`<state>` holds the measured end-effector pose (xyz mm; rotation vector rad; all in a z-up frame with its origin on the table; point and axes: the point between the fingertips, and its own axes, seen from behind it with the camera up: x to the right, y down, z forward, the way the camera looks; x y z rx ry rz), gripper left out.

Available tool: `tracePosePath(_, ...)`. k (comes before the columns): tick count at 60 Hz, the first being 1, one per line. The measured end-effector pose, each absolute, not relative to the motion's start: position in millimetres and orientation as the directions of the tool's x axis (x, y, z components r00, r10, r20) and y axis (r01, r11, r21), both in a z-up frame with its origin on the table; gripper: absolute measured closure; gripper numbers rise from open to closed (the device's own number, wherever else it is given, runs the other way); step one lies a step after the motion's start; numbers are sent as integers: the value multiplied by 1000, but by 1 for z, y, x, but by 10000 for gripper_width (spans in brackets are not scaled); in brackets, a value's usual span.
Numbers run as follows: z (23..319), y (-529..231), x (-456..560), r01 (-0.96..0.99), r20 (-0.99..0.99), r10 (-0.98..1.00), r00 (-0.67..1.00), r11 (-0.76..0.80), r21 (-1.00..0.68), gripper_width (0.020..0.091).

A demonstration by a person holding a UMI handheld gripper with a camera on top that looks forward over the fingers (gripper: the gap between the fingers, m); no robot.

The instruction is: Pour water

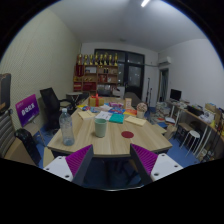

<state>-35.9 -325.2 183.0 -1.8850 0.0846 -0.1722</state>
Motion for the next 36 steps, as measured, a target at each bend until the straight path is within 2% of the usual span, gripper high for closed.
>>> tracePosePath(20, 180, -311, -73, 18, 37, -62, 997, -277, -961, 257)
tracePosePath(30, 144, -239, -164, 56, 44, 61, 997, -226, -973, 263)
tracePosePath(36, 111, -169, -241, 68, 53, 80, 995, -201, -977, 264)
